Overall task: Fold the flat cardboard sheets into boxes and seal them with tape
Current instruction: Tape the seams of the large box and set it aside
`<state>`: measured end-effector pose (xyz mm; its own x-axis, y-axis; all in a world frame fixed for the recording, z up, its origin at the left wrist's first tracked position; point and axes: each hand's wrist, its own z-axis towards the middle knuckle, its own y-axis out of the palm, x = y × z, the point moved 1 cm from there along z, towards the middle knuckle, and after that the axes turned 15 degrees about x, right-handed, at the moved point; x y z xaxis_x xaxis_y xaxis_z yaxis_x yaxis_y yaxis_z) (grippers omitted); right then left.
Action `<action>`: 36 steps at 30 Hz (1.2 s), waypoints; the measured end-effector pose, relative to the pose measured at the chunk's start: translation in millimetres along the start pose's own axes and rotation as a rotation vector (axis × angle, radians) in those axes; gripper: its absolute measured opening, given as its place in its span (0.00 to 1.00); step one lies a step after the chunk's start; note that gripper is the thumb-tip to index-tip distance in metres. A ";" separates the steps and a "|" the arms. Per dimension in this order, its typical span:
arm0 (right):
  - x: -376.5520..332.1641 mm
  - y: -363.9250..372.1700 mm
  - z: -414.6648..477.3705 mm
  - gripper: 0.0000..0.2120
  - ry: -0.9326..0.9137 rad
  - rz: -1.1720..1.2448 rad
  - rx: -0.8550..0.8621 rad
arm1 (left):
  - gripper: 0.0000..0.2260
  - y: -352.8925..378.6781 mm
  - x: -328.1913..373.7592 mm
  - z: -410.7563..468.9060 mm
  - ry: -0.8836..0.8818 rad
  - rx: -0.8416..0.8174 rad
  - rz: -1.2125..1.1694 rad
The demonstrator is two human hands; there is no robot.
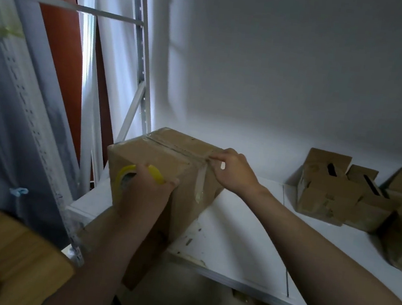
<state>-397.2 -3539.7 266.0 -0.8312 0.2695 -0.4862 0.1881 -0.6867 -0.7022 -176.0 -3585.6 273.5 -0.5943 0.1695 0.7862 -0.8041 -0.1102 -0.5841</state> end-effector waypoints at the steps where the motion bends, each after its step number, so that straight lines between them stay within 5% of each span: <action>1: 4.6 7.4 8.7 0.18 0.019 -0.014 -0.024 | 0.42 1.1 1.9 -1.4 0.017 -0.001 -0.023; 10: 24.3 59.1 66.0 0.41 0.176 -0.054 -0.243 | 0.37 22.0 2.8 2.4 0.139 0.093 0.009; 24: 53.5 1.0 22.2 0.34 0.356 0.106 -0.048 | 0.38 20.4 -5.8 19.6 0.127 0.013 -0.065; 36: 62.0 -59.2 -57.2 0.28 0.426 -0.021 0.180 | 0.26 48.9 26.9 39.4 0.393 -0.017 -0.068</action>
<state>-430.0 -3443.7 247.7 -0.5373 0.5124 -0.6699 0.0480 -0.7744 -0.6308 -231.8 -3625.0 274.0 -0.4872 0.5382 0.6878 -0.8391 -0.0702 -0.5395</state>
